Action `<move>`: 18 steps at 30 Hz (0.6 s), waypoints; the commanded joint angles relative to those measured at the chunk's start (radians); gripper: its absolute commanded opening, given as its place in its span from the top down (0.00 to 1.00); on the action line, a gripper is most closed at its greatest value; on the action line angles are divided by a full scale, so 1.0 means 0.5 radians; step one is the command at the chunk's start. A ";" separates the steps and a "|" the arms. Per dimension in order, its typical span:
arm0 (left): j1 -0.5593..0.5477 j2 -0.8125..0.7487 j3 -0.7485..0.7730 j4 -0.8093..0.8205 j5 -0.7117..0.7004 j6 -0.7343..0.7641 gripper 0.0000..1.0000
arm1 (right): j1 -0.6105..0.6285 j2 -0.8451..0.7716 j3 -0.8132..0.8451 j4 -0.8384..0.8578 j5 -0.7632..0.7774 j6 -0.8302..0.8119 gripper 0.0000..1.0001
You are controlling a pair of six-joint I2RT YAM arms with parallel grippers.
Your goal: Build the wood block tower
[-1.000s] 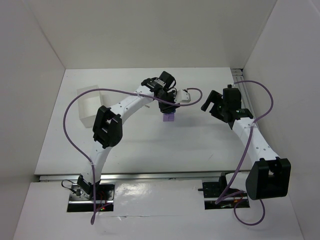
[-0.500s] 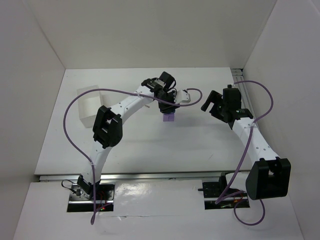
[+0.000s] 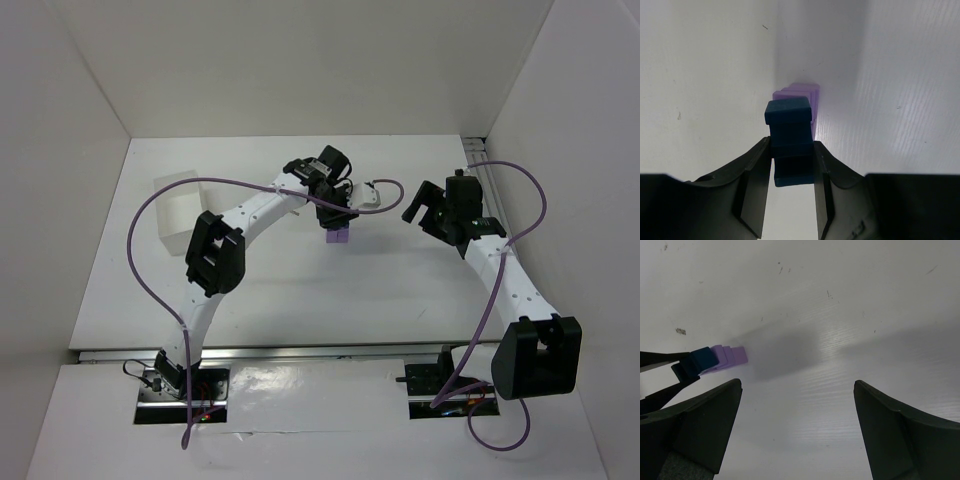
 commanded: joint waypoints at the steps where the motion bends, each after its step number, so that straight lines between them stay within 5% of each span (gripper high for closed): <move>1: -0.008 -0.037 -0.008 0.022 0.010 0.041 0.66 | -0.015 -0.003 -0.012 0.081 -0.001 0.014 0.00; 18: -0.026 -0.037 -0.008 0.059 -0.027 0.004 0.53 | -0.015 -0.003 -0.030 0.081 -0.001 0.014 0.00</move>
